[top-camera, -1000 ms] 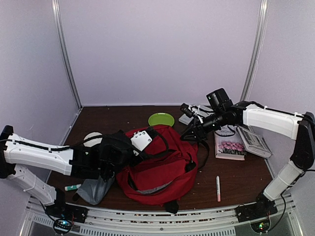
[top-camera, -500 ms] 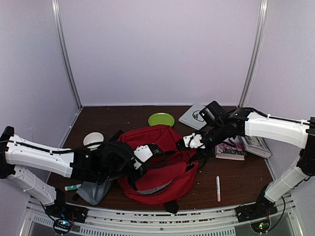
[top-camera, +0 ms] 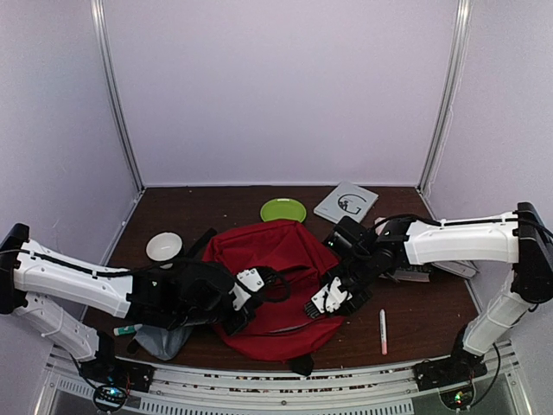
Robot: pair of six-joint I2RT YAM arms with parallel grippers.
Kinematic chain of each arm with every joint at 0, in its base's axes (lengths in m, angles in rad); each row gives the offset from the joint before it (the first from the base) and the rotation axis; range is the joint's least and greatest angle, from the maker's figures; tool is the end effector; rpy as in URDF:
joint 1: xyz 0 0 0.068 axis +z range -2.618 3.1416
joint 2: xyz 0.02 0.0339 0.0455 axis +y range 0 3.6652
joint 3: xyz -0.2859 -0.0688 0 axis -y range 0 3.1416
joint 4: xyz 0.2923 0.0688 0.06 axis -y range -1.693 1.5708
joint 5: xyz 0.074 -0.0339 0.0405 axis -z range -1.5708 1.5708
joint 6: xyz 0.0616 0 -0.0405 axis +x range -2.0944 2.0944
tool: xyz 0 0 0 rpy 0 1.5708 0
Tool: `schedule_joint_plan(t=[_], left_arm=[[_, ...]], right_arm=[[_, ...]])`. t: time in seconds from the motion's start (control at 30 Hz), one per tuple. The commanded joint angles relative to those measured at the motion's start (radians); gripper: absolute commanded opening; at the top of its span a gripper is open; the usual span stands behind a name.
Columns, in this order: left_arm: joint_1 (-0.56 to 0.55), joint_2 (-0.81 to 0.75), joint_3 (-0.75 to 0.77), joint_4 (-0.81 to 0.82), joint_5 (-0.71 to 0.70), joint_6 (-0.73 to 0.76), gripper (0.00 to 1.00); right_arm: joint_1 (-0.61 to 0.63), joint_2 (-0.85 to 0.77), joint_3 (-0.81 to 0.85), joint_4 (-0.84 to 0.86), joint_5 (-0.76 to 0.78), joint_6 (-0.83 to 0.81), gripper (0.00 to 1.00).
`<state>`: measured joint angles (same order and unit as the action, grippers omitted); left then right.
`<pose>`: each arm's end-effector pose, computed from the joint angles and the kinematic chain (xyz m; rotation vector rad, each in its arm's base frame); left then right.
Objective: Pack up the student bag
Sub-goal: Pick up the largest pocket of the bag from the student bag.
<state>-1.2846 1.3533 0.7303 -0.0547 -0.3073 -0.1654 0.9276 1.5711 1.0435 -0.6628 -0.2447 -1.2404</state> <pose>0.1122 -0.3152 0.1876 1.0499 1.9895 -0.4522 0.1995 0.2910 0.1799 -2.4329 1.2149 0.2487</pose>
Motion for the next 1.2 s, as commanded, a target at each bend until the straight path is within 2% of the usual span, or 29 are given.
schedule_joint_plan(t=[0.0,0.1,0.27,0.33,0.57,0.63,0.67,0.73,0.83,0.87,1.0,1.07,1.17], left_arm=[[-0.012,0.012,-0.009,0.059,0.019,-0.024,0.00],[-0.020,0.021,-0.008,0.059,0.015,-0.026,0.00],[-0.034,0.002,-0.006,0.023,-0.004,-0.029,0.00],[-0.040,-0.015,-0.007,0.001,-0.023,-0.029,0.00],[-0.068,-0.095,0.029,-0.093,-0.121,0.011,0.00],[-0.078,-0.113,0.048,-0.126,-0.184,0.012,0.34],[-0.082,-0.122,0.056,-0.134,-0.210,0.012,0.48],[-0.089,-0.135,0.064,-0.134,-0.251,0.009,0.62],[-0.106,-0.136,0.067,-0.097,-0.314,0.008,0.71],[-0.114,-0.129,0.068,-0.077,-0.341,0.016,0.86],[-0.171,-0.073,0.111,-0.020,-0.449,0.088,0.91],[-0.208,-0.053,0.144,0.009,-0.456,0.140,0.91],[-0.220,-0.013,0.182,0.008,-0.475,0.117,0.97]], right_arm=[[0.040,0.030,0.000,0.007,-0.030,-0.009,0.64],[0.060,0.083,0.031,0.073,-0.051,0.075,0.57],[0.052,0.132,0.105,0.088,-0.058,0.163,0.19],[0.021,0.103,0.140,0.080,-0.138,0.232,0.09],[-0.136,0.086,0.363,0.016,-0.416,0.581,0.01],[-0.156,0.087,0.394,0.049,-0.445,0.683,0.00],[-0.163,0.090,0.407,0.053,-0.456,0.720,0.00],[-0.176,0.085,0.414,0.093,-0.465,0.807,0.00],[-0.188,0.078,0.414,0.140,-0.489,0.914,0.00],[-0.190,0.076,0.416,0.140,-0.503,0.926,0.00],[-0.196,0.088,0.428,0.137,-0.499,0.976,0.00],[-0.203,0.104,0.440,0.129,-0.495,0.987,0.00],[-0.218,0.115,0.455,0.118,-0.528,1.001,0.00]])
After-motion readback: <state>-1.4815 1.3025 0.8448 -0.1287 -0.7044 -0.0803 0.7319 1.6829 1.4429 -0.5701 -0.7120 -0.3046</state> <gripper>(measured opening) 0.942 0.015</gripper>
